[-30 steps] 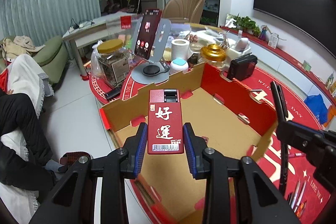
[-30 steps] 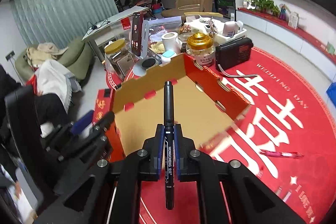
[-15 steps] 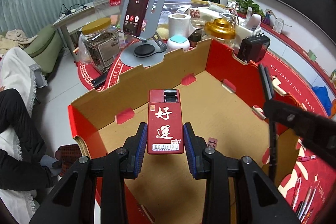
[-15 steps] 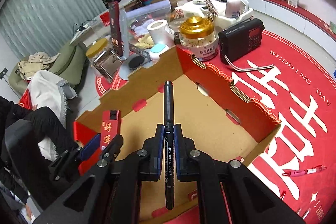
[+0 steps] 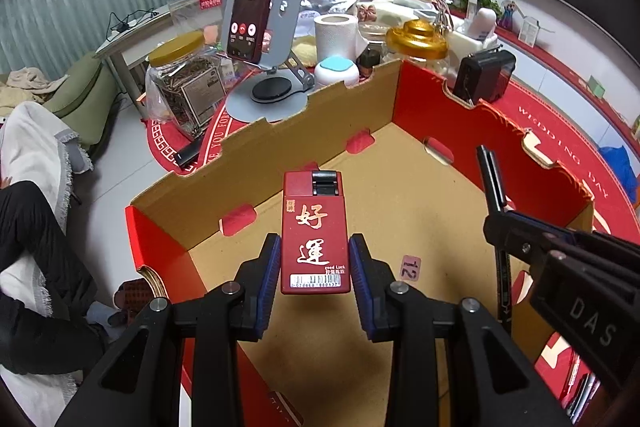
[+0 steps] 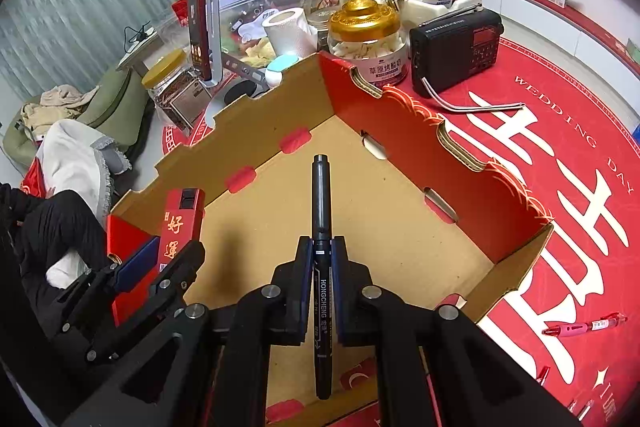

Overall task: Organize rigid objects
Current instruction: 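Open left tool to drop red card while right tool releases marker into box, then move both tools back over the pens on the mat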

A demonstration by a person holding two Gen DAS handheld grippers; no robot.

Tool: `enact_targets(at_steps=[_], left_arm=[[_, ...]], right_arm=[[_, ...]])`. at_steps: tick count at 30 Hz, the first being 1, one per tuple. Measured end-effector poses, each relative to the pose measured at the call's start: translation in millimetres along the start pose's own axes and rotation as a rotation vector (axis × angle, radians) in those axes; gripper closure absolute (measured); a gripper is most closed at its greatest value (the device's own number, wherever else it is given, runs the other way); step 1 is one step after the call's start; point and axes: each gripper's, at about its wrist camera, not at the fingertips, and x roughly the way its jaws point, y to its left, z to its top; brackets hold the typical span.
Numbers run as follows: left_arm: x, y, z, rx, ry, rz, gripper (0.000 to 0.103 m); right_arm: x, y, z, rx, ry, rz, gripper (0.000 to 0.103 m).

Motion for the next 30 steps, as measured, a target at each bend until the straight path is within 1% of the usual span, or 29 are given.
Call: enact_targets(at_steps=[4,6,7,8,9,10,11,12,13,14,16,18,21,23,25,28,30], left_arm=[[5,-2,0,0.019,0.036,0.004,0.065],[6,-3,0,0.023,0.048,0.024,0.046],[7,-3,1,0.025,0.064,0.025,0.025],[7,-4,1,0.028,0.072,0.036,0.019],[6,-4,0,0.031,0.064,0.039,0.019],[4,-4,0,0.037,0.053,0.047,0.019],[0,-4,-1,0.042,0.04,0.063,0.014],[-1,-3,-1,0.041,0.033,0.067,0.009],[-3,-1,0,0.033,0.034,0.072,0.0],[-5,1,0,0.026,0.041,0.073,0.0],[-12,6,-1,0.014,0.044,0.056,0.0],[-28,9,-5,0.003,0.023,0.017,0.0],[-56,2,-21,0.025,0.0,-0.064,0.0],[-70,-10,-35,0.06,-0.007,-0.103,0.0],[-82,-28,-52,0.112,-0.014,-0.137,0.0],[-98,-60,-82,0.206,-0.018,-0.19,0.0],[-104,-86,-108,0.283,-0.019,-0.219,0.0]], right_arm=[[3,0,-2,0.0,0.017,-0.006,0.093],[4,0,-4,-0.007,0.027,-0.009,0.093],[4,0,-4,-0.008,0.029,-0.013,0.093],[4,-1,-5,-0.008,0.032,-0.014,0.093],[2,-2,-5,-0.003,0.033,-0.012,0.087],[1,-3,-5,0.0,0.035,-0.013,0.058],[-2,-3,-5,0.002,0.032,-0.02,0.037],[-8,-3,-6,-0.002,0.01,-0.023,0.007],[-17,-2,-7,-0.016,-0.033,-0.02,0.004],[-25,0,-7,-0.032,-0.062,-0.027,0.004],[-42,4,-7,-0.072,-0.087,-0.051,0.004],[-64,4,-12,-0.104,-0.115,-0.053,0.004],[-97,-9,-34,-0.119,-0.148,-0.092,0.004],[-113,-28,-56,-0.085,-0.133,-0.122,0.004],[-126,-54,-82,-0.005,-0.097,-0.146,0.004],[-148,-94,-128,0.145,-0.051,-0.135,0.004],[-162,-116,-158,0.222,-0.039,-0.136,0.004]])
